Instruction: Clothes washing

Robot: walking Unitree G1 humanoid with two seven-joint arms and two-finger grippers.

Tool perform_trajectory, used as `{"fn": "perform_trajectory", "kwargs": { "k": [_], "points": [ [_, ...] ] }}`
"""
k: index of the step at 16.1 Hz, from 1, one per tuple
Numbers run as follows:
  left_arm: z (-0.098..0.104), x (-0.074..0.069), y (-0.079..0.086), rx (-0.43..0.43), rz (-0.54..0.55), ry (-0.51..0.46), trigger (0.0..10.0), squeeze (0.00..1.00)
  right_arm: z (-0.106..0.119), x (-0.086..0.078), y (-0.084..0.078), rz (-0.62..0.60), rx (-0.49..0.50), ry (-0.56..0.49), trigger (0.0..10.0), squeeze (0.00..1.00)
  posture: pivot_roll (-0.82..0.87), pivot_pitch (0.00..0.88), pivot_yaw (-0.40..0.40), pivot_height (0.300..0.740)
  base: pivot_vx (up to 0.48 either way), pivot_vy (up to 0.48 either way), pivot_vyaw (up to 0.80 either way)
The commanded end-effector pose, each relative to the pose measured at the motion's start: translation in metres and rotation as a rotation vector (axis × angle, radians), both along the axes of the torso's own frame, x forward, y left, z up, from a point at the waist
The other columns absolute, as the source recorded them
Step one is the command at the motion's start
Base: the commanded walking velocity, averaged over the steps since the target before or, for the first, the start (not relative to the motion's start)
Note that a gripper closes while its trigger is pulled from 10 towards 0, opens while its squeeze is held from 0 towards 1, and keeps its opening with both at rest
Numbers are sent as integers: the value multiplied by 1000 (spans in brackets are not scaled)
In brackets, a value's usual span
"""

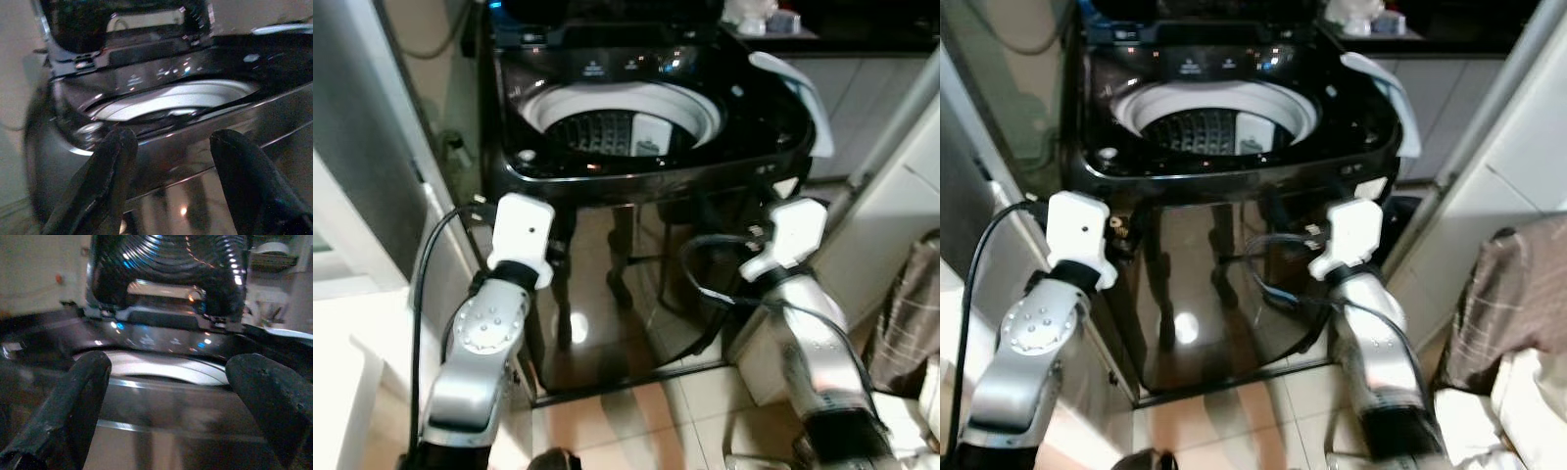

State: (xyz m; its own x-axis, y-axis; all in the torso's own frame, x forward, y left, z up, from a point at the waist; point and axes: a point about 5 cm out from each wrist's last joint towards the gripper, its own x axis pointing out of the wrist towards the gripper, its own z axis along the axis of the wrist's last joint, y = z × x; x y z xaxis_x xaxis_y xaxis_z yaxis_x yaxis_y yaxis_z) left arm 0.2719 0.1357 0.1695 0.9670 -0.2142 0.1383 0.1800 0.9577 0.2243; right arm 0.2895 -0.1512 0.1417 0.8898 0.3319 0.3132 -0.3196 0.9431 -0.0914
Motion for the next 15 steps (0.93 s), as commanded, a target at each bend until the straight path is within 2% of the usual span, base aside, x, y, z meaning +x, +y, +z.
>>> {"fn": "perform_trajectory", "kwargs": {
  "k": [1,2,4,6,10,15],
  "points": [
    [-1,0,-4,3,1,-8,10000,0,-7,-6,-6,-15,-28,23,10000,0,-43,0,-44,740,0,0,0],
    [-5,1,-5,-6,22,7,10000,0,-15,-8,-6,-11,-47,58,10000,0,-50,0,-41,740,0,0,0],
    [-15,5,-12,-24,64,39,10000,0,-19,7,-3,-44,-40,123,10000,0,-67,0,-33,740,0,0,0],
    [-15,7,-13,-20,56,44,10000,0,-16,13,2,-33,-38,123,10000,0,-73,0,-30,740,0,0,363],
    [-19,11,-14,-38,81,44,10000,0,-17,24,14,-6,-92,152,10000,0,-80,0,-32,740,0,-480,672],
    [-21,15,-9,-37,113,51,10000,0,-20,24,22,10,-80,159,10000,0,-81,0,-35,740,0,0,0]
  ]
}}
